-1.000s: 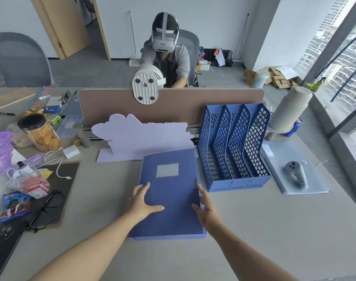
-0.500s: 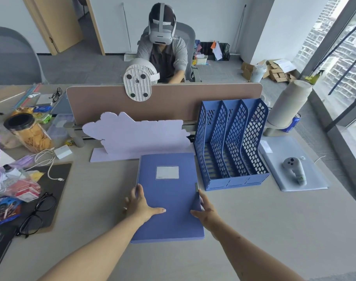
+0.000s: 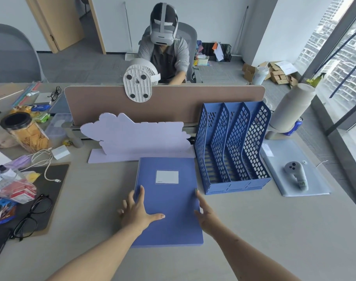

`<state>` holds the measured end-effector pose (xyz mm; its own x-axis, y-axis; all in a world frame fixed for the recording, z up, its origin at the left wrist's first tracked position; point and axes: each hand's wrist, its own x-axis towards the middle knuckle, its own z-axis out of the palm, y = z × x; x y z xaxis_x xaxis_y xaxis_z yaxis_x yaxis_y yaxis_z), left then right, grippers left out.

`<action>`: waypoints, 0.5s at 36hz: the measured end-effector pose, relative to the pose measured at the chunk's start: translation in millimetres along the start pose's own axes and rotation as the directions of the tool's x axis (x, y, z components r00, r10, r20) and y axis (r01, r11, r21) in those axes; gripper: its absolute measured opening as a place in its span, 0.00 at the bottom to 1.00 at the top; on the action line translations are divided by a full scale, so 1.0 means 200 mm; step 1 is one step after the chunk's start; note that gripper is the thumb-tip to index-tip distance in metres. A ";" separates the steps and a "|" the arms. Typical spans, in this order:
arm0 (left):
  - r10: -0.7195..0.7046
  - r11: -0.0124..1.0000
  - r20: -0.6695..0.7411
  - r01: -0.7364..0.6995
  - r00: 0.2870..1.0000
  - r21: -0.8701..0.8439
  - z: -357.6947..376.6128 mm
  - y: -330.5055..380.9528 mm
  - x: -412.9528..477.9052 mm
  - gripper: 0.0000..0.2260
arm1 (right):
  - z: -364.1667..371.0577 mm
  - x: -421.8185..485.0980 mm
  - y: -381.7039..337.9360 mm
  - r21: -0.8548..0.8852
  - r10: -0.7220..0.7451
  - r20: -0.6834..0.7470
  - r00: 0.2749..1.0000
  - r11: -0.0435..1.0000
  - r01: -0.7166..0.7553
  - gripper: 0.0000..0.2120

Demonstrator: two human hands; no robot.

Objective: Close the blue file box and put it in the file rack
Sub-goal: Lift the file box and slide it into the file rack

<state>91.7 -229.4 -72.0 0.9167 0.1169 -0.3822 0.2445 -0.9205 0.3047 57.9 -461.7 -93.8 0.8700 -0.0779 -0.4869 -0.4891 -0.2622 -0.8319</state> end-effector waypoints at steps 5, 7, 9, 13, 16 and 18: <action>0.008 0.999 -0.015 -0.007 1.000 0.033 0.00 0.00 0.01 0.59 | 0.02 0.04 -0.01 -0.115 0.085 -0.073 0.994 0.989 -0.093 0.29; 0.014 0.999 -0.017 -0.014 1.000 0.033 0.00 0.00 0.01 0.59 | 0.02 0.03 -0.02 -0.250 0.093 -0.077 0.993 0.962 -0.110 0.28; 0.020 0.999 -0.019 -0.019 1.000 0.038 0.01 -0.01 0.01 0.59 | 0.01 0.03 -0.04 -0.406 0.095 -0.050 0.994 0.907 -0.107 0.28; 0.021 0.999 -0.008 -0.021 1.000 0.027 0.00 -0.01 0.01 0.59 | 0.04 0.05 -0.05 -0.599 0.095 -0.076 0.993 0.791 -0.121 0.28; 0.006 0.999 0.031 -0.005 1.000 -0.044 -0.01 -0.02 0.01 0.60 | 0.05 0.05 -0.05 -0.538 0.088 -0.073 0.993 0.835 -0.114 0.28; -0.001 0.992 0.066 0.009 0.998 -0.127 -0.01 -0.03 0.01 0.60 | 0.06 0.01 -0.05 -0.419 0.046 -0.063 0.997 0.906 -0.069 0.30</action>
<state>92.3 -223.6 -72.7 0.8935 0.0924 -0.4394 0.2910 -0.8645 0.4099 63.9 -448.1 -88.8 0.8485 -0.1508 -0.5072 -0.4765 -0.6347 -0.6084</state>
